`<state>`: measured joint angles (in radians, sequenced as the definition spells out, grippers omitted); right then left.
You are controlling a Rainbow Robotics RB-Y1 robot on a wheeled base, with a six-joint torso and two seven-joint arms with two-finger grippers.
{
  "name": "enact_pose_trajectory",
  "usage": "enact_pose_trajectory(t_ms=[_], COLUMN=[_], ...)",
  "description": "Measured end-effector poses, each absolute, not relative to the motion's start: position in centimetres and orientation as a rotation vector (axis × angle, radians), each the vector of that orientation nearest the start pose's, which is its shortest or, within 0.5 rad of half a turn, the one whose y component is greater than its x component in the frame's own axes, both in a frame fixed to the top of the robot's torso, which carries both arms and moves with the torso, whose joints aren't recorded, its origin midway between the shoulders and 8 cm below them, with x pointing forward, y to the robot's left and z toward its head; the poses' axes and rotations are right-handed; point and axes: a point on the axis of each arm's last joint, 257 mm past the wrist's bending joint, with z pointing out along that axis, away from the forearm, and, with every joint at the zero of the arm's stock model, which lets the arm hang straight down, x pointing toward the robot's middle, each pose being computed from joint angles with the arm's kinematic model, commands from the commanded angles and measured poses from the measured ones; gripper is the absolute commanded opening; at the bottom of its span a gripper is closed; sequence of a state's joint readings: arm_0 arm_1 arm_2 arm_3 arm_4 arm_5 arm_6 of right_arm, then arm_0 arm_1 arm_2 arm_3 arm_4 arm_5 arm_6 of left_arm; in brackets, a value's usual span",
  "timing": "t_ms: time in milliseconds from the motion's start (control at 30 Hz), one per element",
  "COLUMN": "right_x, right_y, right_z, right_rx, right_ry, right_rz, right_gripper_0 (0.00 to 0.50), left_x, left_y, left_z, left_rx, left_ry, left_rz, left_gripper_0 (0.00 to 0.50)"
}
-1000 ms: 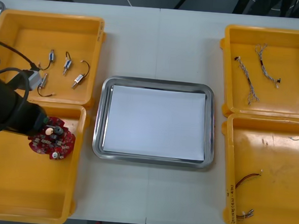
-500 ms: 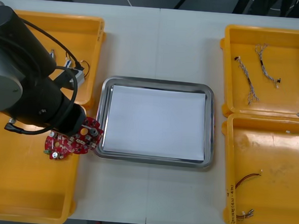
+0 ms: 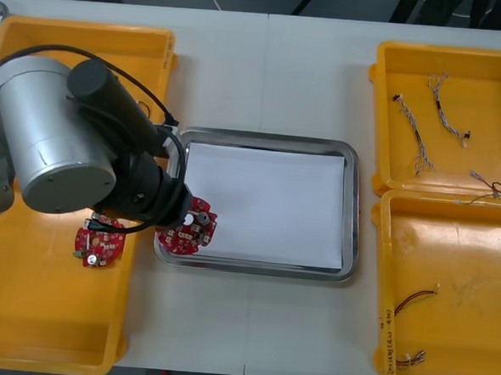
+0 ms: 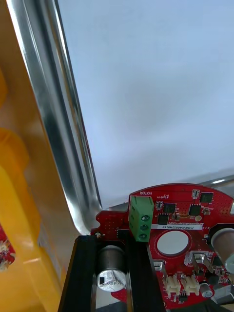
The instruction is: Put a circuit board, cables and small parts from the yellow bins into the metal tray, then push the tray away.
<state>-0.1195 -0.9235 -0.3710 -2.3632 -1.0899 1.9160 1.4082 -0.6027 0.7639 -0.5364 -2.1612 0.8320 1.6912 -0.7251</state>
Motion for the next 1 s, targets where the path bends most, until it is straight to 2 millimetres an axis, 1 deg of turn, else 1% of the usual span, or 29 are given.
enact_pose_trajectory(t_ms=[133, 267, 500, 767, 1000], right_x=[34.3, 34.1, 33.9, 33.7, 33.9], right_y=[-34.3, -33.9, -33.3, -33.0, -33.3], right_z=[-12.4, -12.3, -12.4, -12.4, -12.4], right_rx=[-0.478, -0.542, -0.577, -0.595, -0.583], right_ry=[2.607, 2.593, 2.587, 2.581, 2.579], right_rz=[-0.068, -0.076, -0.074, -0.078, -0.096], right_gripper_0=[0.000, 0.000, 0.000, 0.000, 0.000], left_x=[40.3, 41.2, 42.0, 42.7, 43.0], left_y=[13.5, 13.1, 13.1, 12.4, 12.5], left_z=[-22.2, -23.5, -25.3, -25.9, -26.5], left_rx=[0.248, 0.239, 0.242, 0.217, 0.230], left_ry=[2.719, 2.710, 2.698, 2.694, 2.677], left_rz=[-0.154, -0.153, -0.118, -0.150, -0.123], left_gripper_0=[0.001, 0.001, 0.002, 0.001, 0.001])
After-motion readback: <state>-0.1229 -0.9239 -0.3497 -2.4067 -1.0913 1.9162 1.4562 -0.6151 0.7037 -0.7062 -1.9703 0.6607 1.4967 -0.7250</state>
